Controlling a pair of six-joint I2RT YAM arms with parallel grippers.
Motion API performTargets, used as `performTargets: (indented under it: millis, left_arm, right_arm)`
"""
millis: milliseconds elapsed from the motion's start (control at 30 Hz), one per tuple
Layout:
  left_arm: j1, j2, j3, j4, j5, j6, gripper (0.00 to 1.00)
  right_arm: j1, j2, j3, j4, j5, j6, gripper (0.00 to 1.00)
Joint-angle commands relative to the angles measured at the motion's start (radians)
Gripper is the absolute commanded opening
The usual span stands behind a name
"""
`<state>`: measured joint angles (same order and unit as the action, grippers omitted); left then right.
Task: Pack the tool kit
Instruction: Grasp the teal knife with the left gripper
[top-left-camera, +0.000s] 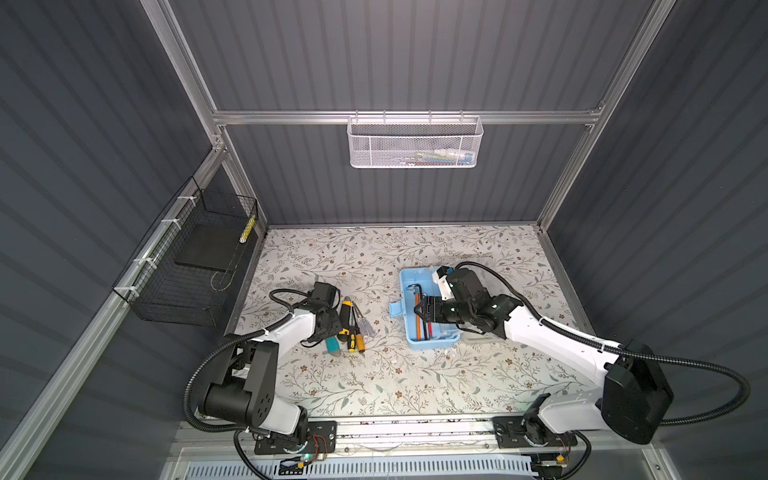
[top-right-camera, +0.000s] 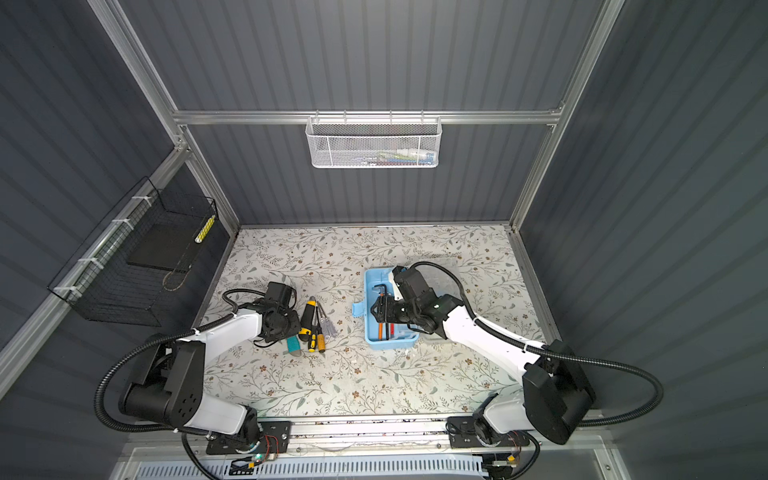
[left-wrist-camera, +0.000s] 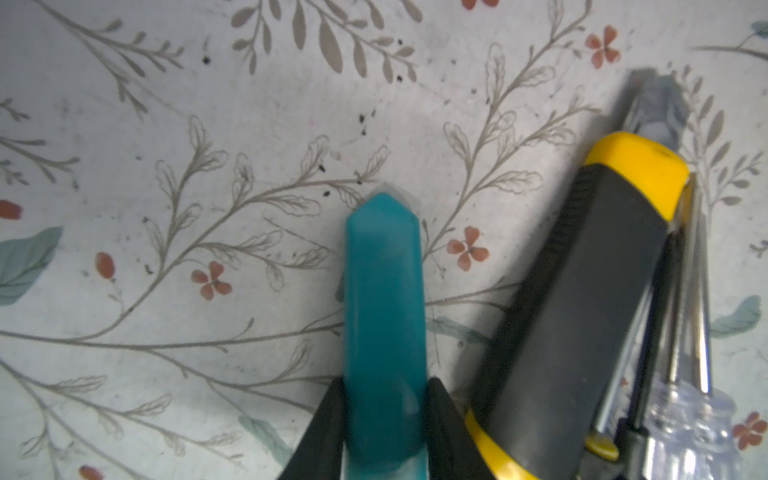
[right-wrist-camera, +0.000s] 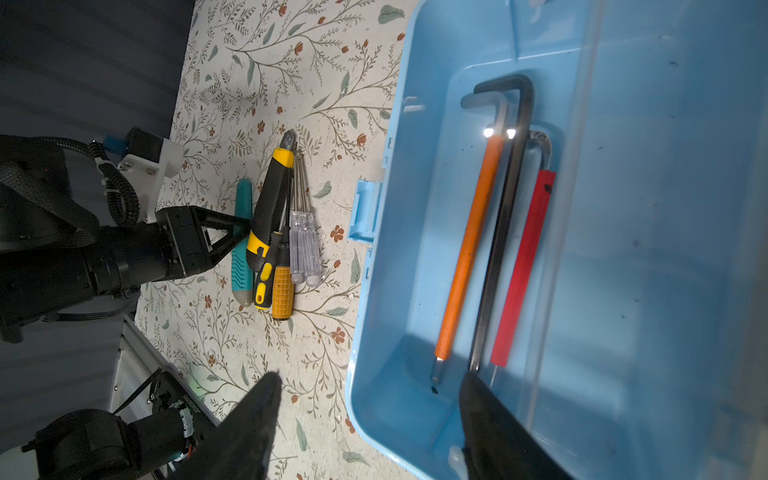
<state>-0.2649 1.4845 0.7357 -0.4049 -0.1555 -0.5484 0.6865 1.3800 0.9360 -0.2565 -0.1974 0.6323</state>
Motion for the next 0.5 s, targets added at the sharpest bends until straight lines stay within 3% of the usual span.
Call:
performTargets:
  millis: [0,333,467]
  left_arm:
    - [0.004,-0.034,0.030,-0.063,0.009,0.025,0.23]
    - [-0.005,-0.165,0.086,-0.117,0.103,-0.003,0.19]
    - [-0.069,-0.201,0.141,-0.114,0.145,-0.054,0.19]
  right_arm:
    - [-0.007,0.001,-0.012,0.008,-0.013,0.012,0.68]
    - [-0.014,-0.004,-0.005,0.011,-0.024,0.020,0.68]
    - [-0.030,-0.029,-0.008,0.010,-0.029,0.024,0.68]
